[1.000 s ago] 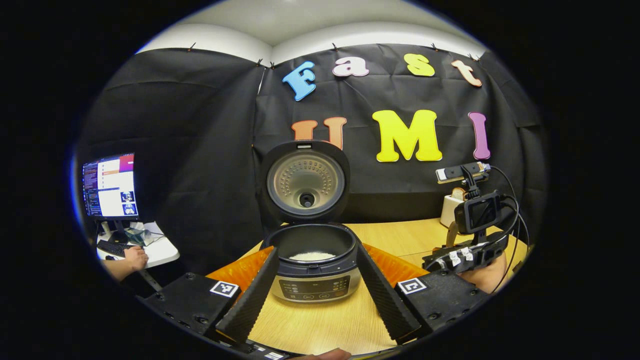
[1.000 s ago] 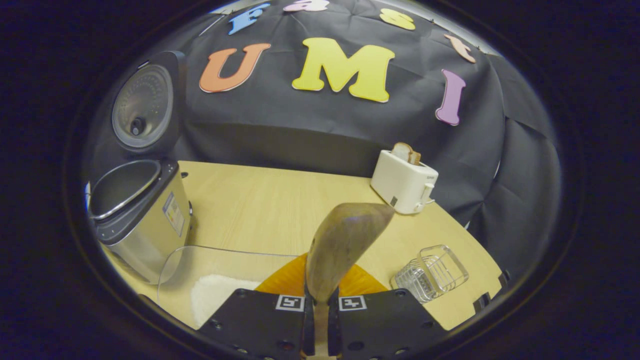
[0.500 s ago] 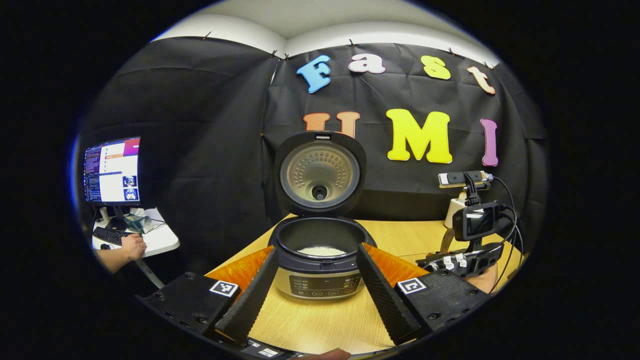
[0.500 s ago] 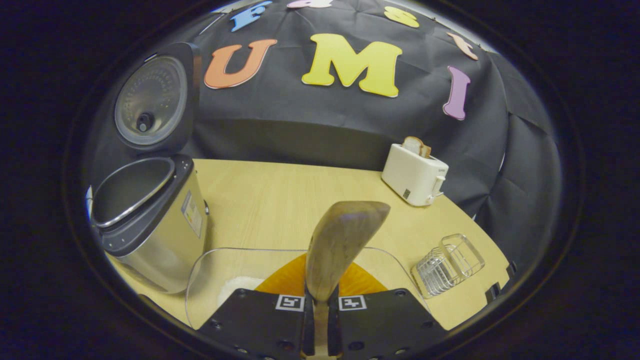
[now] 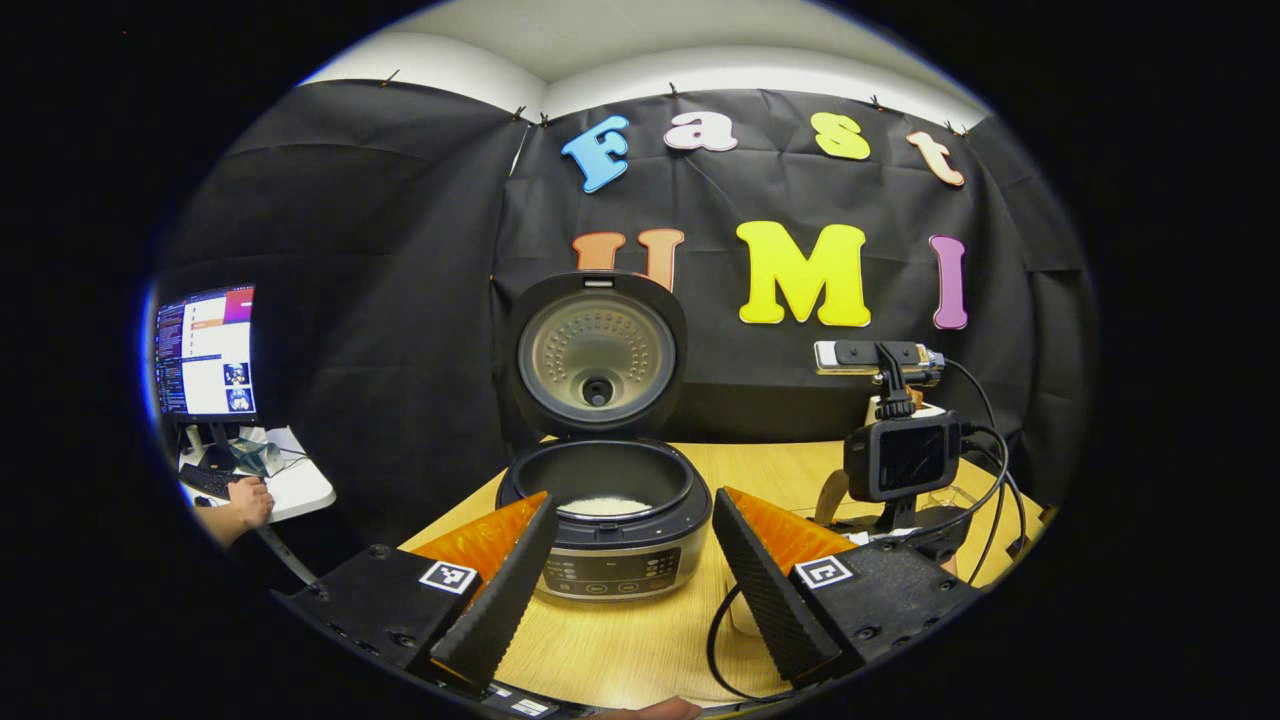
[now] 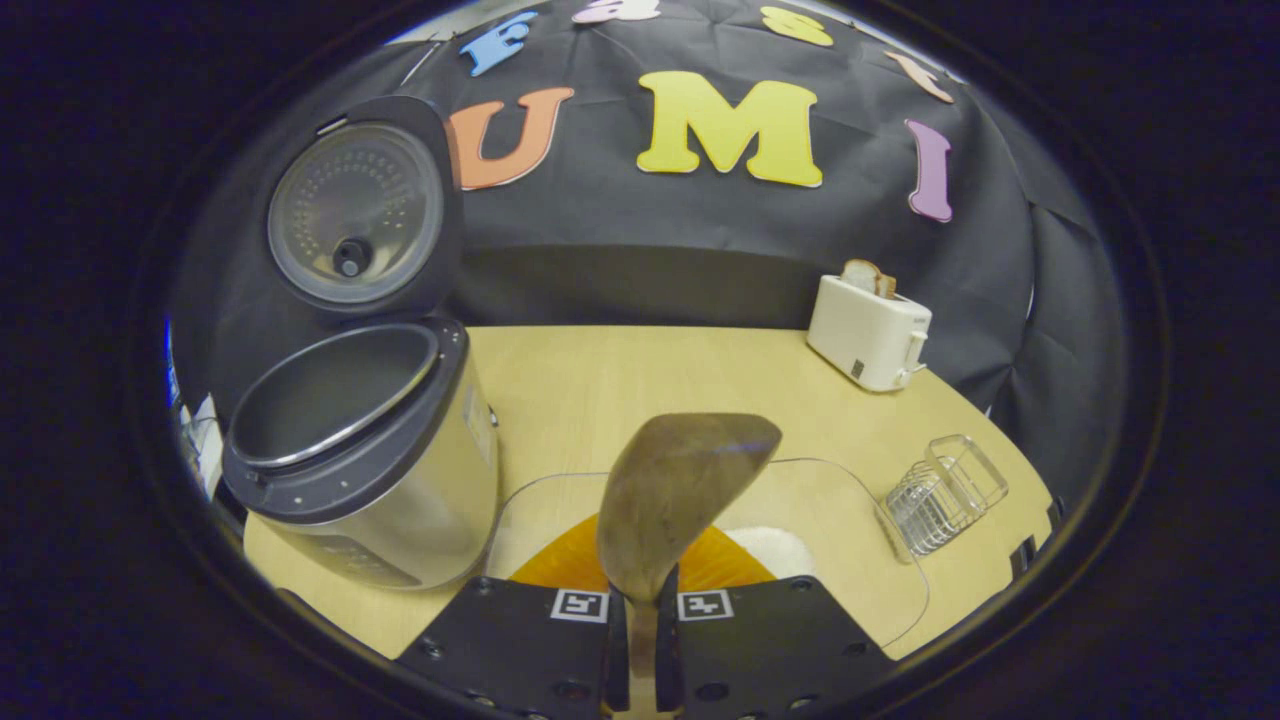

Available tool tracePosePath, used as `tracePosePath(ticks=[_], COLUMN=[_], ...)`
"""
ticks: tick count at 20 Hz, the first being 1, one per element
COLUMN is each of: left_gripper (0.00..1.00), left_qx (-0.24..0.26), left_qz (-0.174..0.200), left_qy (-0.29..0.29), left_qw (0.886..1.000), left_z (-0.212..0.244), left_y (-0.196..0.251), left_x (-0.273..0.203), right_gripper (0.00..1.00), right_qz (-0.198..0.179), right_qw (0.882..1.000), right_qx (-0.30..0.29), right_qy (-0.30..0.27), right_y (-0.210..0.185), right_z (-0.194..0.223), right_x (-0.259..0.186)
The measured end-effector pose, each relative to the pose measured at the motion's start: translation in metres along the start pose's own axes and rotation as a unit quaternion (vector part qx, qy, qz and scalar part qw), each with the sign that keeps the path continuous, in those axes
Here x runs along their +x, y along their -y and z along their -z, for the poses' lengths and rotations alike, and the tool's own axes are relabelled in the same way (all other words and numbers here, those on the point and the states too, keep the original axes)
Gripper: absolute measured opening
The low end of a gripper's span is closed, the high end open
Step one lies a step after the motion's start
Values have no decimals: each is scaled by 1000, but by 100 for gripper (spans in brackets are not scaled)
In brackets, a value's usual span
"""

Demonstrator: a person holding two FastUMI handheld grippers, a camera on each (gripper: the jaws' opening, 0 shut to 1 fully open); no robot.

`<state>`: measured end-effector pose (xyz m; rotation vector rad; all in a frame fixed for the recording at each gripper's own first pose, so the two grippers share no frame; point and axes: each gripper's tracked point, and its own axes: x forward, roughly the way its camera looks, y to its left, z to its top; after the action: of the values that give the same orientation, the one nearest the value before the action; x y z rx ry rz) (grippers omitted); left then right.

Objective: Close the left gripper, press the button to open the rice cooker; take a wooden spoon from the chopstick holder with the right hand, scoop a spoonful of rice and pour it into the rice cooker, then put the wooden spoon back into the chopstick holder.

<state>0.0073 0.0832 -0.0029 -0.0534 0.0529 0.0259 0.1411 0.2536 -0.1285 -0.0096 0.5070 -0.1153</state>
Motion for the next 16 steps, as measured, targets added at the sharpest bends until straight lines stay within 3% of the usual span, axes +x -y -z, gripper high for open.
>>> tracePosePath(ticks=[4,6,8,11,13,16], left_gripper=[99,99,99,99,99,99], left_qx=[0,-1,-4,-5,-2,4], left_qz=[3,3,2,0,0,2], left_qy=[0,-2,-2,-5,-7,-11], left_qw=[1000,1000,1000,1000,1000,1000], left_z=[1,2,2,4,7,9], left_y=[3,2,2,1,3,6], left_x=[0,1,1,3,5,7], right_gripper=[10,11,10,9,10,10], right_qz=[-28,-62,-97,-146,-170,-187], right_qw=[998,992,978,944,923,907], right_qx=[48,104,181,284,330,362], right_qy=[-7,-22,-45,-86,-103,-106], right_y=[5,9,16,22,25,29], right_z=[5,8,12,18,22,24], right_x=[-4,-7,-5,4,10,13])
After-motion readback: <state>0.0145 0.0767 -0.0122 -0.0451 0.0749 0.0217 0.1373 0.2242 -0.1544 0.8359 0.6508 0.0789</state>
